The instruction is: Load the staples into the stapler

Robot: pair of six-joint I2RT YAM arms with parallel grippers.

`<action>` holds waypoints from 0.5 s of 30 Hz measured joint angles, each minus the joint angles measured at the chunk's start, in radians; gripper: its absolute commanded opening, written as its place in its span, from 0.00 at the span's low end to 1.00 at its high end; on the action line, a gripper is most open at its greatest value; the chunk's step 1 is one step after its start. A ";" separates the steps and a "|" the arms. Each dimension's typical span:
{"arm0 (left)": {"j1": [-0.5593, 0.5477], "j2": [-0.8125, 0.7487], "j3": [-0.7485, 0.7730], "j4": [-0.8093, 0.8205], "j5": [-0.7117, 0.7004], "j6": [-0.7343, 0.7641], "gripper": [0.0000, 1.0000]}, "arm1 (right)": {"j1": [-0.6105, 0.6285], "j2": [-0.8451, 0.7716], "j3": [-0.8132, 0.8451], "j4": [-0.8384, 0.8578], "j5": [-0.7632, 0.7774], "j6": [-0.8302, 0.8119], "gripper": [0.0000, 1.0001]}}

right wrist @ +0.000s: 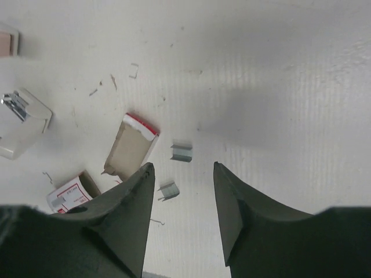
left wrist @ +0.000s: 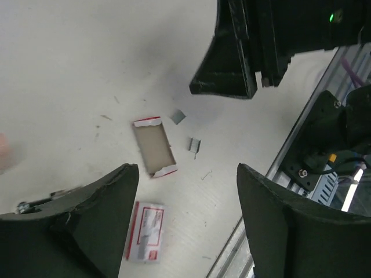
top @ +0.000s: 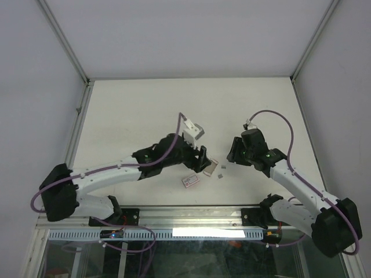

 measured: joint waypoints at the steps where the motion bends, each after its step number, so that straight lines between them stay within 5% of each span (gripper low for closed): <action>1: -0.044 0.052 0.000 0.040 -0.013 -0.001 0.65 | -0.029 -0.014 -0.002 0.002 -0.004 -0.002 0.49; 8: -0.204 0.425 0.019 0.216 -0.064 0.010 0.56 | -0.151 -0.105 -0.022 0.023 -0.034 -0.016 0.50; 15: -0.227 0.549 0.071 0.269 -0.080 0.019 0.52 | -0.193 -0.179 -0.065 0.029 -0.072 -0.022 0.50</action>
